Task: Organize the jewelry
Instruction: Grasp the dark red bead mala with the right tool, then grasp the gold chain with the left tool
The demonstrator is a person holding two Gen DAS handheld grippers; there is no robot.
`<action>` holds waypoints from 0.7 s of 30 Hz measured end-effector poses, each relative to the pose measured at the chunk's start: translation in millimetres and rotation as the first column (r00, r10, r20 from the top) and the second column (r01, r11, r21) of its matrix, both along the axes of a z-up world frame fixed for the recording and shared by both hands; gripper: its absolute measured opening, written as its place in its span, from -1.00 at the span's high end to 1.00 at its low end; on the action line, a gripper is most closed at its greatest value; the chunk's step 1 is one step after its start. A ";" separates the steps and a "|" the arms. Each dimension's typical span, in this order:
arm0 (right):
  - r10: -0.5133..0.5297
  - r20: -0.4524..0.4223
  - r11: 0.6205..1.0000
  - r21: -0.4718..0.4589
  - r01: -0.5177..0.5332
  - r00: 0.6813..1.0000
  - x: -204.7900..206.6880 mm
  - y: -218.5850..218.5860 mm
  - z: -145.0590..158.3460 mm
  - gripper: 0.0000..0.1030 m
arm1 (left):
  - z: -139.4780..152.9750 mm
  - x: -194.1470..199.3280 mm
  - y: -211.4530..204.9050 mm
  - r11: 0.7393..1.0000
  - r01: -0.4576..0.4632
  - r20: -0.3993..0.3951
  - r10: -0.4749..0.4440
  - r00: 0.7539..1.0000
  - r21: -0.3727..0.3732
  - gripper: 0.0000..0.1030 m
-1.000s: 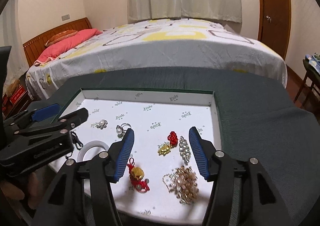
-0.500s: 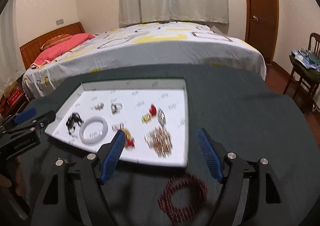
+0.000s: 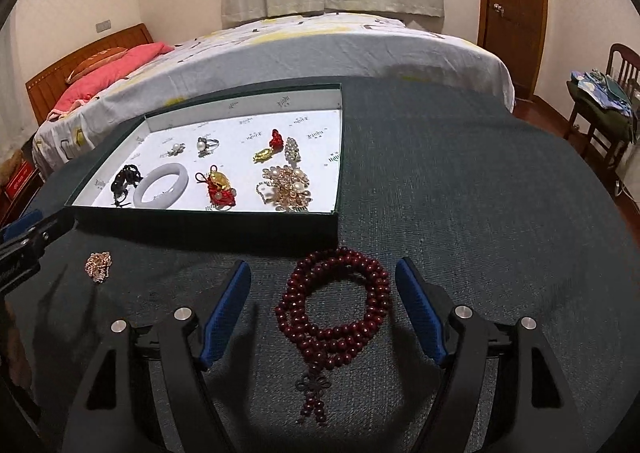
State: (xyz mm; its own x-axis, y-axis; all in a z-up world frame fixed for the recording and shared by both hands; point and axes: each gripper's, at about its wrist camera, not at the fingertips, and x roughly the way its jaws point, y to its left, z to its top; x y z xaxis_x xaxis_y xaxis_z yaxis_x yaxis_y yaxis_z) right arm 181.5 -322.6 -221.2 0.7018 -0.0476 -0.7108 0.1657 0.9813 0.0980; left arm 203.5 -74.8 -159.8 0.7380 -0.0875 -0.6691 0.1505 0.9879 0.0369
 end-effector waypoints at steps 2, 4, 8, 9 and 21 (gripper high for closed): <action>0.003 -0.022 1.000 0.011 -0.003 1.000 1.5 -0.3 -3.8 -0.40 | -1.8 -0.4 0.2 1.000 -0.001 -0.004 0.001 1.000 0.001 -0.58; 0.005 -0.032 1.000 0.012 -0.004 0.999 1.7 0.2 -5.0 -0.40 | -3.8 -0.8 2.1 1.000 -0.006 -0.010 0.006 1.000 0.001 -0.58; 0.005 -0.060 1.000 0.011 -0.004 0.998 0.7 0.4 -9.1 -0.16 | -6.4 -1.8 3.0 1.000 -0.012 -0.014 0.012 1.000 0.003 -0.58; 0.010 -0.064 1.000 0.024 -0.009 0.998 -0.4 -0.5 -10.1 -0.03 | -7.9 -2.1 3.0 1.000 -0.012 -0.016 0.012 1.000 0.006 -0.58; 0.045 -0.007 0.997 0.070 -0.044 0.999 -19.7 1.4 3.9 0.86 | -30.3 1.4 6.4 1.000 -0.017 -0.078 0.017 0.997 0.011 -0.55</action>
